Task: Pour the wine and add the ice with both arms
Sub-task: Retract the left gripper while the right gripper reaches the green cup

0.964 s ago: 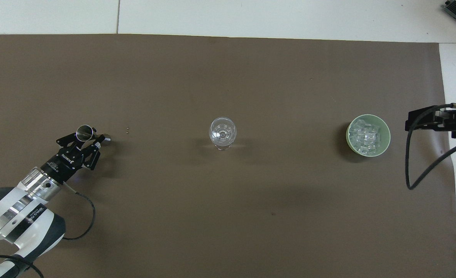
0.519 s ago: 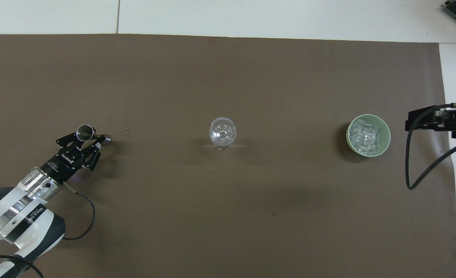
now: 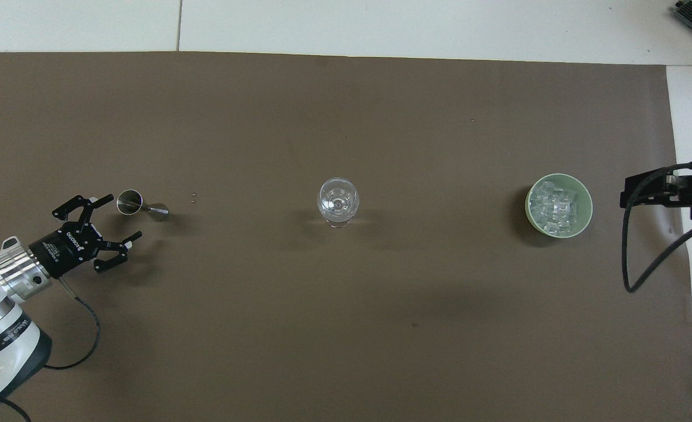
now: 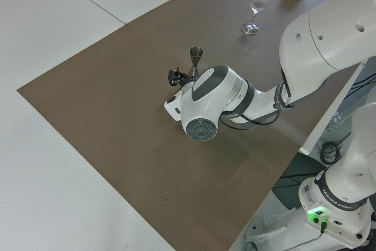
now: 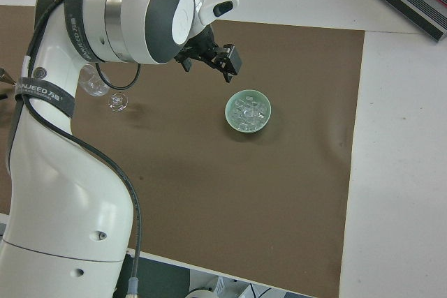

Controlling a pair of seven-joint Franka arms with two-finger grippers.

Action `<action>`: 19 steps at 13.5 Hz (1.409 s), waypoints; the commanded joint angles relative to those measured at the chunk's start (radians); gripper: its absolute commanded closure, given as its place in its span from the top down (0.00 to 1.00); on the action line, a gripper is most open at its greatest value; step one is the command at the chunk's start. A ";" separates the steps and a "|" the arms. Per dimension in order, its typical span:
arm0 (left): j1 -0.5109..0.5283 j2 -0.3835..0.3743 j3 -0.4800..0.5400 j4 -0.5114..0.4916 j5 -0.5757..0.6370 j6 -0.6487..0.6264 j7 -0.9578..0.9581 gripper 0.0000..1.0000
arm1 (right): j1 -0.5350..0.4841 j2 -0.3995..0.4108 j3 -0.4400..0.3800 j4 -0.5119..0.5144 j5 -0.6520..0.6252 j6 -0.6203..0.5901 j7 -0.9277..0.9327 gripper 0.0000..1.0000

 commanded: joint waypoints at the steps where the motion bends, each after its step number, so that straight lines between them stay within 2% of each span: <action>1: 0.010 -0.073 0.004 0.027 0.178 0.002 -0.048 1.00 | -0.018 -0.155 0.004 -0.336 -0.004 0.316 -0.020 1.00; 2: 0.010 -0.096 0.004 0.044 0.251 0.000 -0.048 1.00 | -0.031 -0.184 0.004 -0.445 -0.004 0.458 -0.020 1.00; 4: 0.010 -0.130 0.004 0.081 0.385 -0.006 -0.048 1.00 | -0.034 -0.188 0.002 -0.517 -0.004 0.542 -0.022 1.00; 5: 0.010 -0.141 0.004 0.102 0.463 -0.014 -0.046 1.00 | -0.038 -0.168 0.002 -0.525 -0.004 0.544 -0.028 1.00; 6: 0.010 -0.147 0.004 0.128 0.543 -0.018 -0.046 1.00 | -0.064 -0.113 0.002 -0.528 -0.004 0.569 -0.033 1.00; 10: 0.010 -0.141 0.006 0.271 0.851 -0.113 -0.025 1.00 | -0.074 0.050 0.004 -0.544 -0.006 0.763 -0.042 1.00; 12: 0.011 -0.133 0.006 0.325 0.939 -0.155 0.044 1.00 | -0.075 0.078 0.004 -0.563 -0.006 0.841 -0.068 1.00; 14: 0.010 -0.130 0.009 0.368 1.014 -0.190 0.145 1.00 | -0.080 0.149 0.004 -0.563 -0.006 0.869 -0.077 1.00; 16: 0.001 -0.130 0.008 0.406 1.101 -0.216 0.222 1.00 | -0.080 0.174 0.004 -0.566 -0.006 0.910 -0.088 0.97; 17: -0.007 -0.130 0.006 0.431 1.152 -0.230 0.260 1.00 | -0.078 0.174 0.004 -0.568 -0.006 0.906 -0.088 0.89; 18: -0.010 -0.130 0.004 0.452 1.198 -0.260 0.298 1.00 | -0.078 0.174 0.004 -0.571 -0.006 0.906 -0.091 0.61; 19: -0.024 -0.133 0.004 0.481 1.230 -0.280 0.337 1.00 | -0.078 0.173 0.004 -0.574 -0.006 0.906 -0.105 0.23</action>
